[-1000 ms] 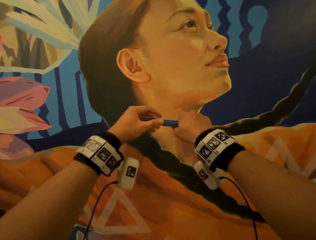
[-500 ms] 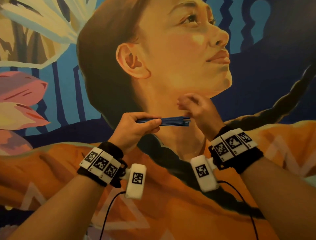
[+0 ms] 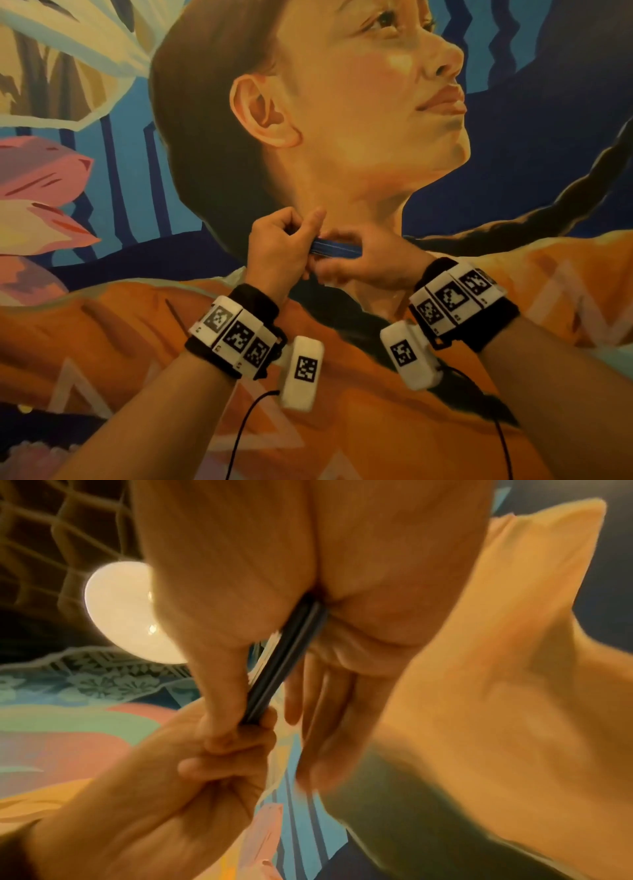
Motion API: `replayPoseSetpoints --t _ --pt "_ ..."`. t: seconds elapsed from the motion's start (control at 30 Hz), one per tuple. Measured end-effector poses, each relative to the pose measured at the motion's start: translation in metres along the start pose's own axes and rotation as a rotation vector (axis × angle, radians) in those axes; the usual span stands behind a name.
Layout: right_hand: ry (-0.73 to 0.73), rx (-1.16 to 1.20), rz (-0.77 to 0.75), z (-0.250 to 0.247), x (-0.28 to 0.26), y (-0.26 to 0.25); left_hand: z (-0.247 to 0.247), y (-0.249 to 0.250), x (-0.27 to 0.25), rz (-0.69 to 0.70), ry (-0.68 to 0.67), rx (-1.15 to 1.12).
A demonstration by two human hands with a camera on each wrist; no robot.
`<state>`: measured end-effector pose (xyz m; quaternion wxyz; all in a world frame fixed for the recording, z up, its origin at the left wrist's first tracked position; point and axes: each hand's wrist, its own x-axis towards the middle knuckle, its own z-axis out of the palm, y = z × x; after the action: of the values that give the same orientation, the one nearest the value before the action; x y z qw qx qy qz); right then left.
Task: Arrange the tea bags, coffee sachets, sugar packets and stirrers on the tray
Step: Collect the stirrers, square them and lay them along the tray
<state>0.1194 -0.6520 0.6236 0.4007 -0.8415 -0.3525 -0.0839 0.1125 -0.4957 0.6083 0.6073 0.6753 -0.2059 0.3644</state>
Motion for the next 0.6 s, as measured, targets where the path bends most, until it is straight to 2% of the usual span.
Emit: replayPoseSetpoints --t 0.03,0.07,0.17,0.23,0.3,0.4,0.5,0.57,0.6 --pt "-0.1 -0.05 0.087 0.001 -0.003 -0.001 0.001 -0.001 -0.001 0.027 0.005 0.037" --pt "-0.141 -0.151 0.153 0.002 -0.005 -0.004 0.002 -0.003 -0.002 0.034 0.003 0.063" --pt "0.024 -0.58 0.175 0.004 -0.006 -0.004 0.005 -0.011 -0.001 -0.063 0.016 0.055" --pt "0.138 -0.792 0.126 0.011 -0.007 -0.001 0.006 -0.022 0.002 -0.129 0.089 0.045" --pt "0.182 -0.919 0.104 0.02 -0.01 0.005 0.006 -0.034 0.005 -0.109 0.175 0.087" --pt "0.161 -0.744 0.15 0.03 -0.014 0.014 0.009 -0.046 0.0 0.051 0.217 0.229" --pt "0.093 -0.537 0.237 0.038 -0.015 0.025 0.013 -0.06 -0.01 0.175 0.187 0.242" --pt "0.056 -0.456 0.287 0.047 -0.016 0.037 0.014 -0.073 -0.019 0.16 0.174 0.197" --pt "0.054 -0.446 0.308 0.053 -0.017 0.044 0.013 -0.083 -0.024 0.099 0.162 0.132"
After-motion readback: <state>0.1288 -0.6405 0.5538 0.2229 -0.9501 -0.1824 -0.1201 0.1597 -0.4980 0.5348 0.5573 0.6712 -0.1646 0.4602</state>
